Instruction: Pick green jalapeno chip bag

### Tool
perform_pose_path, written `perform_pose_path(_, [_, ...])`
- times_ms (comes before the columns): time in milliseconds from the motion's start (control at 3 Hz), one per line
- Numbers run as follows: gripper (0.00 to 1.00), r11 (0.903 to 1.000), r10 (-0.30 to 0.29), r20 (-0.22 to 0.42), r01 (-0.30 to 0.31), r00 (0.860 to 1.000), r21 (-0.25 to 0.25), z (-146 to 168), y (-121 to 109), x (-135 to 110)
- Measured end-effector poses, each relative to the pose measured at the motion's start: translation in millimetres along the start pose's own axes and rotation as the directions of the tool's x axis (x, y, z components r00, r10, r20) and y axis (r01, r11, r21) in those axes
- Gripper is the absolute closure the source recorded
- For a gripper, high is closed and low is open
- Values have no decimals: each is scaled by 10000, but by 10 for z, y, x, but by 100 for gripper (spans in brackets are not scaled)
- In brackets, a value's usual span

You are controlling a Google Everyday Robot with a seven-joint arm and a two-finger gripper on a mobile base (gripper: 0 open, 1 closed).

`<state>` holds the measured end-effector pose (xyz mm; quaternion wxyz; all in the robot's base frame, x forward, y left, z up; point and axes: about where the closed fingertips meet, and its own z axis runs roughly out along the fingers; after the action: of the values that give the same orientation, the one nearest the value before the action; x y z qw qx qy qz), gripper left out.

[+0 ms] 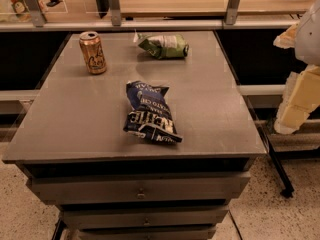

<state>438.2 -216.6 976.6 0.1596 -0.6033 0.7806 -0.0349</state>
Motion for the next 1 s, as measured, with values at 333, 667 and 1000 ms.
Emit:
perform_pose_path(333, [0, 10000, 0, 1, 0, 10000, 2, -1, 0, 0])
perform_pose_path(667, [0, 9998, -18, -90, 20, 10000, 206, -32, -31, -26])
perform_pose_path(1000, [0, 9981, 308, 134, -315, 9994, 538, -60, -96, -32])
